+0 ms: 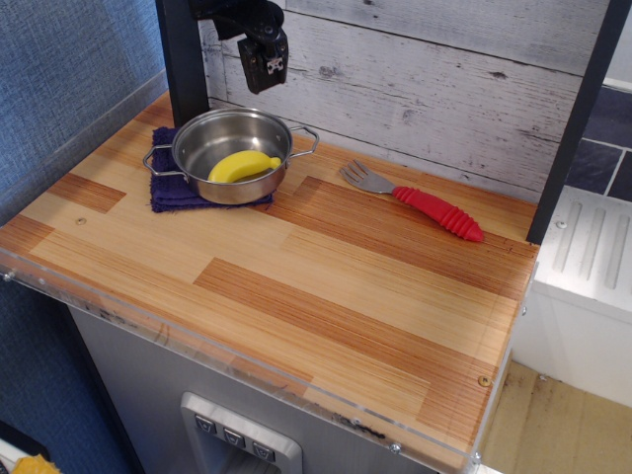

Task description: PICK UP THE FRUIT AND PUT ON THE ANOTHER SIDE OF THE BOWLS

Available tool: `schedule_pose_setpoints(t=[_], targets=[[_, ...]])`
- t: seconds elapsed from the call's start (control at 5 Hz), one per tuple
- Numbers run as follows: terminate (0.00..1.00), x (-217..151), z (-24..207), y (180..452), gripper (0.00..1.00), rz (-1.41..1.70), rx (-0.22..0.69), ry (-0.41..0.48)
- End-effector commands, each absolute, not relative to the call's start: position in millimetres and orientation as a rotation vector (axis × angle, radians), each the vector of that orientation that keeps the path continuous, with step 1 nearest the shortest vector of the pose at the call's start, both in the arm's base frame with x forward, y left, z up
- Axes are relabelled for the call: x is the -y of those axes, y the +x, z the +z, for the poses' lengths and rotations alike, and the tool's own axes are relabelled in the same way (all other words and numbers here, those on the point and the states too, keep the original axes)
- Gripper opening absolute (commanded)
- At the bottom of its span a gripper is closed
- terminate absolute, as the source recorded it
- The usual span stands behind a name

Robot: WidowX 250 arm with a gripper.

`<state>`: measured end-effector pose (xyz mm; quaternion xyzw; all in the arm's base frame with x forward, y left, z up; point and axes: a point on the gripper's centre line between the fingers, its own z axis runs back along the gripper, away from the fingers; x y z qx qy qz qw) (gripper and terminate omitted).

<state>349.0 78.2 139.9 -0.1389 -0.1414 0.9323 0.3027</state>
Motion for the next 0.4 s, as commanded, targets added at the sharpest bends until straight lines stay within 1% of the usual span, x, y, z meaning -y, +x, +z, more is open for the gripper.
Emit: schedule_pose_setpoints(t=[0.0,0.2], targets=[[0.0,-77.7,153.7,345.2,1.0,2.468,0.407,-0.417],[1.0,-77.7,153.7,345.2,1.0,2.468,0.407,-0.417]])
